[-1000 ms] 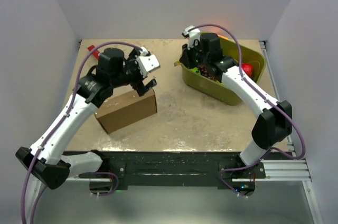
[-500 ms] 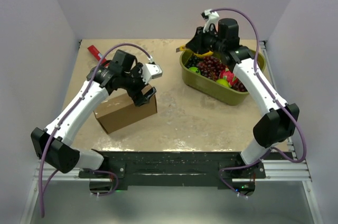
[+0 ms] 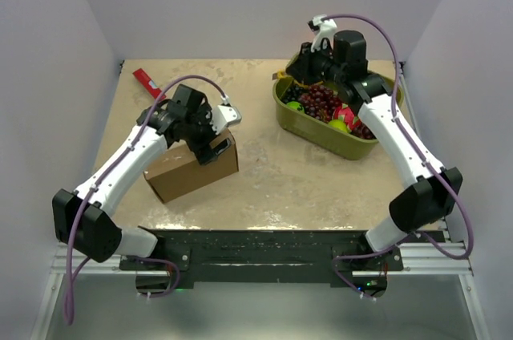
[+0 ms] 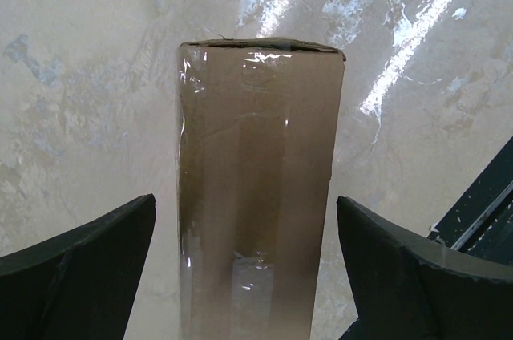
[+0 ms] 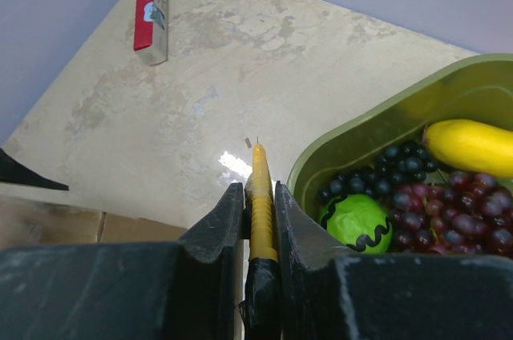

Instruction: Unpack the express box

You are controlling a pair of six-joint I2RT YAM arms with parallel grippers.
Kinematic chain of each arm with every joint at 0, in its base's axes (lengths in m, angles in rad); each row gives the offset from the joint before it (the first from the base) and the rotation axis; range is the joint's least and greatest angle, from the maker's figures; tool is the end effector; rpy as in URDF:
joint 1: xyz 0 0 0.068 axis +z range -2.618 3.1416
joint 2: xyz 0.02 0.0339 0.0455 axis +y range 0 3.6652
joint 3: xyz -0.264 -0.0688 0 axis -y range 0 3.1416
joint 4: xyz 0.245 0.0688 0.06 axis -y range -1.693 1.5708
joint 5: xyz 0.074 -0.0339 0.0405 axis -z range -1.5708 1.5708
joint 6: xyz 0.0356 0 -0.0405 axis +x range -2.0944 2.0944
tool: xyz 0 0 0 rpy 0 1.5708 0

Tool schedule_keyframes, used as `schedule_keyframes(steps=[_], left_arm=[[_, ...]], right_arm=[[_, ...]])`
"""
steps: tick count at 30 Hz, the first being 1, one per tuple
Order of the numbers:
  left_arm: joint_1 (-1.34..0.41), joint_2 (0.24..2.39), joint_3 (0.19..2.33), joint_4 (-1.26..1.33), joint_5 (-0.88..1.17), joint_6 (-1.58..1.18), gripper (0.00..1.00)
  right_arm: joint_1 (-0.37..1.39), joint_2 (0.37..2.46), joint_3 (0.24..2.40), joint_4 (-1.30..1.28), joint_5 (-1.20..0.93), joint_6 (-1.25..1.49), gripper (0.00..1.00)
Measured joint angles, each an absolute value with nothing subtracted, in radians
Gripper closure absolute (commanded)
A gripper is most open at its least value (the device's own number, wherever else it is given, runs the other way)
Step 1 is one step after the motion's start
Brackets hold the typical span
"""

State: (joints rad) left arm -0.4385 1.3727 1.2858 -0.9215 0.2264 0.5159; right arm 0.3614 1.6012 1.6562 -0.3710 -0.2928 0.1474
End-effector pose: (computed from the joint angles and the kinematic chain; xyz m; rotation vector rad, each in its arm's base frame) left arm 0.2458 -0.1241 0.3189 1.2504 2.2352 -0.2622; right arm 0.3444 0.1412 0.4172 -0.4070 1.8773 0.6211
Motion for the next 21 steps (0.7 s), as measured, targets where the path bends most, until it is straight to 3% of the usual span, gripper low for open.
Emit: schedule_keyframes(steps=[10,21], left_arm=[[-0.372,1.375,1.224,-0.877,0.294,0.537,0.3],[-0.34,1.355,1.158,-0.791,0.406,0.511,0.35]], right_arm=[[0.525,1.391,1.489,-0.336,-0.157,0.149,1.0],[0.603,1.443,1.464,-0.356,-0.097,0.207,1.0]])
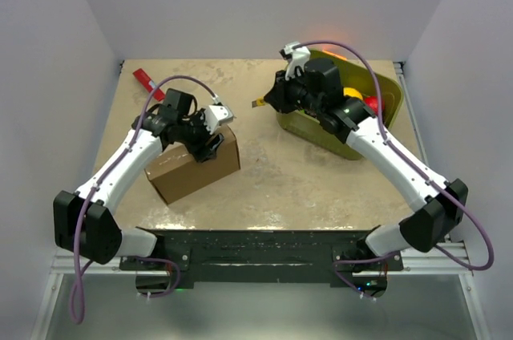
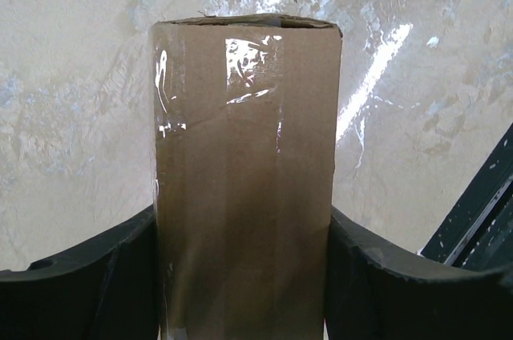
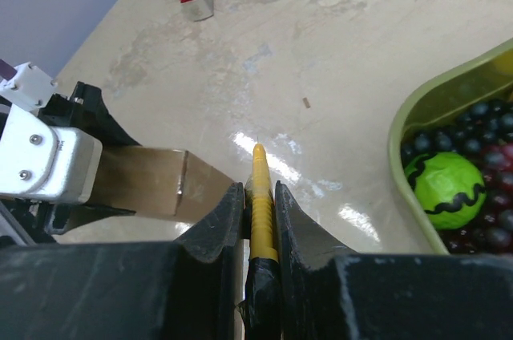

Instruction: Unpack the express box

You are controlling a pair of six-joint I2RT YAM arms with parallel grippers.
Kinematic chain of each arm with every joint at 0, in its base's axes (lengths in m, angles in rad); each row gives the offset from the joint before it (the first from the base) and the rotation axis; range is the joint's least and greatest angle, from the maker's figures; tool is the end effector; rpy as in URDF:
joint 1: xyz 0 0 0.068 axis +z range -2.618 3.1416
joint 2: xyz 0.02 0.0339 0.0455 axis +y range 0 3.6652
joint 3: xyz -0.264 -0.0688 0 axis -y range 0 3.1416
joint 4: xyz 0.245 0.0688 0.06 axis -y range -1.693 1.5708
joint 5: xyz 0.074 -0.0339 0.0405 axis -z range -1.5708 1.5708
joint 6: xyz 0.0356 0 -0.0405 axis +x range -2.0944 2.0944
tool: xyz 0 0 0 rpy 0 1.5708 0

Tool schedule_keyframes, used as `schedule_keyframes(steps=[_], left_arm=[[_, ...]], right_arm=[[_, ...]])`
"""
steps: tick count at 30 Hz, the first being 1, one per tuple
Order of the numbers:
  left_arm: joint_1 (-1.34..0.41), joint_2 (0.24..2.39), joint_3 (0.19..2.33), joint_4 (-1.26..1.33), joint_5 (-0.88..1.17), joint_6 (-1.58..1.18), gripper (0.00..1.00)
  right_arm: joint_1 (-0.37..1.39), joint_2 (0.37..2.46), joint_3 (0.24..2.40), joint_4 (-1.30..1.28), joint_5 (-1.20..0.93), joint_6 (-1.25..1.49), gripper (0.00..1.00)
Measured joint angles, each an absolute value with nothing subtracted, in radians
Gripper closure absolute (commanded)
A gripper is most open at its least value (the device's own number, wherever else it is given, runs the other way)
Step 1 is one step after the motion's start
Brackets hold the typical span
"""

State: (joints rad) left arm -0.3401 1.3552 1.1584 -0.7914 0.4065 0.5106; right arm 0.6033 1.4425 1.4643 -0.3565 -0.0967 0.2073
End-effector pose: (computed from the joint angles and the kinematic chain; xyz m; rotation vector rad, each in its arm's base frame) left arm 0.2538 -0.1047 0.2932 1.1697 2.2085 -0.4485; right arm 0.2724 0.1919 0.4047 -0.4505 1.9034 0.6349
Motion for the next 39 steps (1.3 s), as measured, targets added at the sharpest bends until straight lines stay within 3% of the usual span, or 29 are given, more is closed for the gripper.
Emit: schedule_keyframes(steps=[15,39], left_arm=[[-0.329,1.348,1.139,-0.736,0.437,0.422,0.37],[-0.327,1.348,1.131,-0.702,0.441,0.374,0.37]], right_arm=[[0.755,1.564,1.591,-0.403,-0.014,0.228,1.0],[0.752,1.649,1.658,-0.487,-0.025,0.236,1.0]])
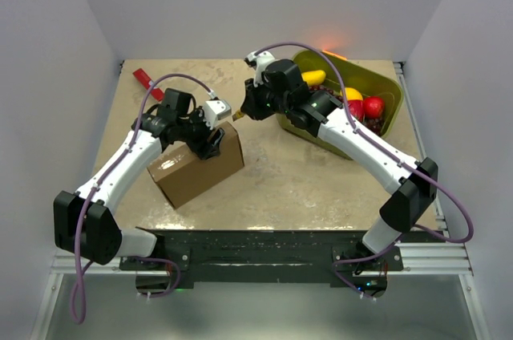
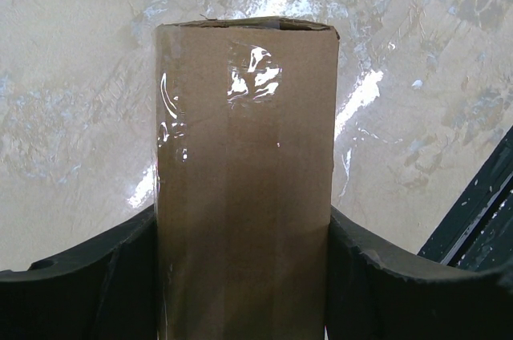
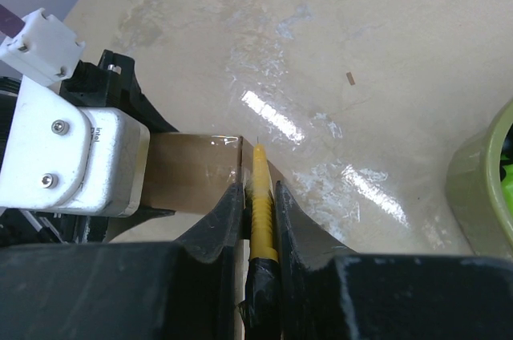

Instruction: Unpack the express box

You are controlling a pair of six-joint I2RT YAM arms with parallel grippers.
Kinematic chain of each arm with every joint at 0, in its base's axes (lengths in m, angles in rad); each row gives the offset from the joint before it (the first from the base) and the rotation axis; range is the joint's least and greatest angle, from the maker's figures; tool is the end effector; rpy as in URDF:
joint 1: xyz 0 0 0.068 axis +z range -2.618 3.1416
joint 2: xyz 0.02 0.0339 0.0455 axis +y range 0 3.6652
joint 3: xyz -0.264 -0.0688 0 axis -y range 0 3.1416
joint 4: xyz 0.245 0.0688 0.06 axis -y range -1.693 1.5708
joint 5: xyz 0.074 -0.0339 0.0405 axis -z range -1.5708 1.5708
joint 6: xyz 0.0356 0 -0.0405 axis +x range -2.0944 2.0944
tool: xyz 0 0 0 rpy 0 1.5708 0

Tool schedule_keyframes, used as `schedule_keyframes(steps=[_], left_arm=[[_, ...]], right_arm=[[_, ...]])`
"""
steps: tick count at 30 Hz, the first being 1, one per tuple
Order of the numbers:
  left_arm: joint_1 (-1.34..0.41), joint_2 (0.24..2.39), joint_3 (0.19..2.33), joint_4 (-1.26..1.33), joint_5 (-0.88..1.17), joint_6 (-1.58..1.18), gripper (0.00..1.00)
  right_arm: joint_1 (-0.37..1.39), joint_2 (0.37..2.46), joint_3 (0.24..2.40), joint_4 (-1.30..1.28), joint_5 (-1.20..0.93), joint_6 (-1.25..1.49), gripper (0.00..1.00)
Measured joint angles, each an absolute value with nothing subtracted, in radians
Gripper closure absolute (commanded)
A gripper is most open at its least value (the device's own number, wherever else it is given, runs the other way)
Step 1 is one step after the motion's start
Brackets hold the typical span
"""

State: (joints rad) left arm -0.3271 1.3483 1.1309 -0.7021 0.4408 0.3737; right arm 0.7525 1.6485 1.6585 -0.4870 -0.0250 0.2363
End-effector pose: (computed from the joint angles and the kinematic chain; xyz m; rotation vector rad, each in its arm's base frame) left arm 0.2587 -0.1038 0.2923 1.0083 2.2226 -0.5259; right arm 0.2784 0.2619 0.3888 -0.5539 2.0353 0.6326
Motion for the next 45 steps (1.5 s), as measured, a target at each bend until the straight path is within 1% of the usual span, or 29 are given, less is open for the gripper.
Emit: schedule_keyframes(steps=[23,39,45], left_arm=[[-0.327,1.348,1.117,-0.673,0.439,0.347,0.37],[-0.32,1.348,1.114,-0.665,0.439,0.332,0.38],[-0.32,1.348,1.114,-0.665,0.439,0.332,0.38]], right_arm=[[0.755,1.648,1.659,-0.487,-0.074,0.239,1.0],[0.761,1.648,1.659,-0.493,-0.068,0.239,1.0],[0.764,1.648,1.659,-0.493,-0.034,0.238,1.0]])
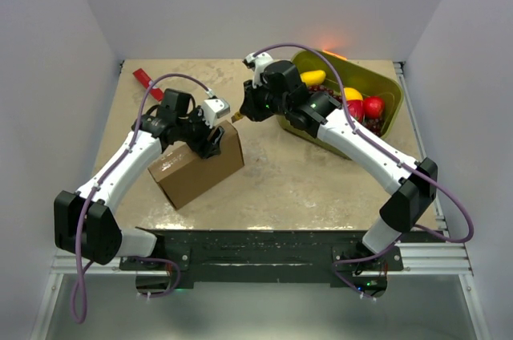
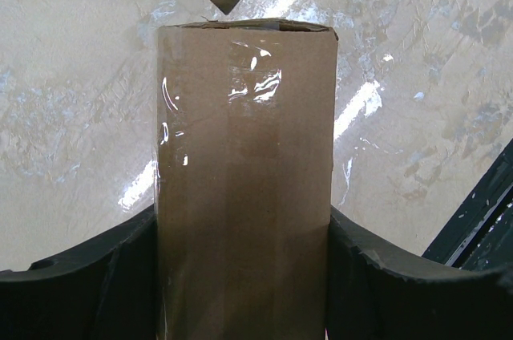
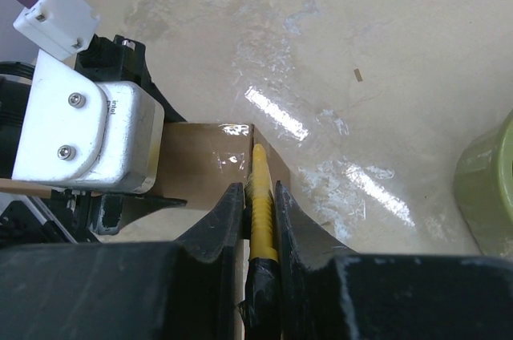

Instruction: Unpack the express box

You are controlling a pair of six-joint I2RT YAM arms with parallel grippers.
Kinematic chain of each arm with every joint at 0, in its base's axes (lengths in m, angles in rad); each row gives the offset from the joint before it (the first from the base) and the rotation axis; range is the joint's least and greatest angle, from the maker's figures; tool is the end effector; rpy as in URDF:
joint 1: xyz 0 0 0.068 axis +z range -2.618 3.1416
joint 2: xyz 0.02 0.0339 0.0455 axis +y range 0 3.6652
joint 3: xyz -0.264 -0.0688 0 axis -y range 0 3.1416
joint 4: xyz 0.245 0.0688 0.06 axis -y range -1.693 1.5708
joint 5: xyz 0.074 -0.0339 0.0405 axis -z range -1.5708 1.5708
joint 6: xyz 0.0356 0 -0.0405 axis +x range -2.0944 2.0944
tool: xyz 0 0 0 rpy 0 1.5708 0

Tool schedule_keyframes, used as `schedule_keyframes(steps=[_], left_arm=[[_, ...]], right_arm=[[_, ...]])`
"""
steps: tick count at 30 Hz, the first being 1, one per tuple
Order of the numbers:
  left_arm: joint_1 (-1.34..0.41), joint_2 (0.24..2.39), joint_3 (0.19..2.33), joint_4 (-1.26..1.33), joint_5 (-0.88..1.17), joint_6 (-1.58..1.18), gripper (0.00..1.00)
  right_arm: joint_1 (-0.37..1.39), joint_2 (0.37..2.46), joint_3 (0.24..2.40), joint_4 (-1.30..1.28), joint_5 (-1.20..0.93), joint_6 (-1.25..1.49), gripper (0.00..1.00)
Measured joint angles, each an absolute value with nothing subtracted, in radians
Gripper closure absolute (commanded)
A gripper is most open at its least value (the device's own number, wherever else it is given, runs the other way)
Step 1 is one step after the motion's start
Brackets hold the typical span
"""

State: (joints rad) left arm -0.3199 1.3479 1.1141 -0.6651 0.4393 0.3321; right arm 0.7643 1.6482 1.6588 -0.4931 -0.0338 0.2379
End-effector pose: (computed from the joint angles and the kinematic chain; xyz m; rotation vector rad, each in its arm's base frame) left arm 0.2610 -0.1024 0.2894 0.9530 2.2305 -0.5347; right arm 0.2748 0.2651 0.3885 -0.5720 2.0394 0.6470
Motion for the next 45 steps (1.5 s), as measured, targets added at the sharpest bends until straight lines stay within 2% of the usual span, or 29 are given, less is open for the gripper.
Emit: schedule_keyframes(steps=[45], left_arm=[[-0.314,1.352,1.114,-0.659,0.447,0.322,0.38]], right_arm=[[0.768,1.703,1.695,-0.49,-0.046,0.222,1.0]])
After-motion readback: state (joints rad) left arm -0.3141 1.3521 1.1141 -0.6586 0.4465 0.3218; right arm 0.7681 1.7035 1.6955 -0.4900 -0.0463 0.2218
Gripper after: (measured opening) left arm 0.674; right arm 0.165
